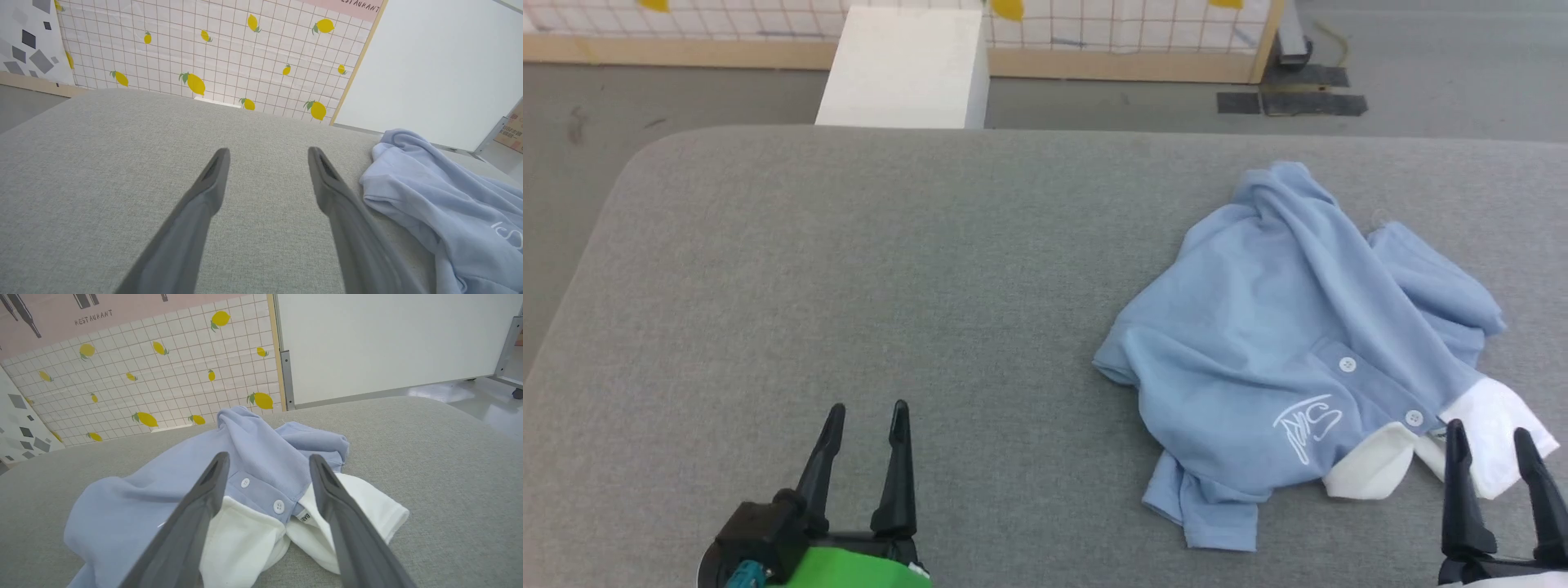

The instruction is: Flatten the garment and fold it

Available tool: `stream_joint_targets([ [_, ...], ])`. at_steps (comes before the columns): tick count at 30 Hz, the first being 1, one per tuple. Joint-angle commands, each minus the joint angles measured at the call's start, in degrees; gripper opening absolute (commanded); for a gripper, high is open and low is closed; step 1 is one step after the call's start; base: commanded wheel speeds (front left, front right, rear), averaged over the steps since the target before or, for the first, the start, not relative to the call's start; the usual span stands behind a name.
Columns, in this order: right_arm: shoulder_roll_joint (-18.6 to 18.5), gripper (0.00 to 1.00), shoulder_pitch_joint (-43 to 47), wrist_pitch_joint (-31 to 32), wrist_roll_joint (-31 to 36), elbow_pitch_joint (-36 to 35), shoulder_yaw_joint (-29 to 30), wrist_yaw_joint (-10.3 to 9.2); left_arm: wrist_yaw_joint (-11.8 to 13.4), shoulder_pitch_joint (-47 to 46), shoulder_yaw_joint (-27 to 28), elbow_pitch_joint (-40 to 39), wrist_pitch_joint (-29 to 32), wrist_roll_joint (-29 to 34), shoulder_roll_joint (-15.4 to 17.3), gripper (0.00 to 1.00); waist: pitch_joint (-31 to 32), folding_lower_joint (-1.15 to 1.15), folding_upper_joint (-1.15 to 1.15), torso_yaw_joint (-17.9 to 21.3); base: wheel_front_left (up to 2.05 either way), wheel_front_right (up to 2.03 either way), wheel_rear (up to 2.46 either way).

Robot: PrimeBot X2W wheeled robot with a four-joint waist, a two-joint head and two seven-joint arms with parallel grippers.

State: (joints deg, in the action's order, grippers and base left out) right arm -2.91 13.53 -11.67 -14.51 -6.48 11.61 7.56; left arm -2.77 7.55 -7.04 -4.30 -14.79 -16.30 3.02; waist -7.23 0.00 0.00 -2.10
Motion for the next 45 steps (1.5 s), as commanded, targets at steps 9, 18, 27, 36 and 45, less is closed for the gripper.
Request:
stream_joint_targets([
  [9,0.0,1.00,-1.4,-0.5,0.7,-0.2,0.1,-0.08,-3.6,-15.3,-7.3,2.7,8.2,3.1,2.4,1.00,0.2,0.00,0.00,0.0,0.00,0.00,0.00],
  [18,0.0,1.00,-2.9,0.5,0.8,-1.0,-1.6,-0.08,-4.6,-37.1,-18.6,15.8,26.2,-4.2,1.0,1.00,-4.7,0.00,0.00,-0.1,0.00,0.00,0.00],
  [27,0.0,1.00,-5.2,1.1,1.1,-1.7,-2.4,-0.08,-4.7,-45.9,-25.9,31.8,37.7,-13.4,0.2,1.00,-9.1,0.00,0.00,3.1,0.00,0.00,0.00],
  [36,0.0,1.00,-6.3,1.1,0.8,-2.6,-2.2,-0.08,-4.7,-45.3,-30.3,41.9,41.9,-18.7,0.0,1.00,-10.6,0.00,0.00,5.8,0.00,0.00,0.00],
  [45,0.0,1.00,-5.8,0.9,0.4,-1.6,-2.1,-0.08,-4.7,-46.0,-34.4,41.7,32.7,-20.7,2.2,0.00,-7.9,0.00,0.00,5.7,0.00,0.00,0.00],
])
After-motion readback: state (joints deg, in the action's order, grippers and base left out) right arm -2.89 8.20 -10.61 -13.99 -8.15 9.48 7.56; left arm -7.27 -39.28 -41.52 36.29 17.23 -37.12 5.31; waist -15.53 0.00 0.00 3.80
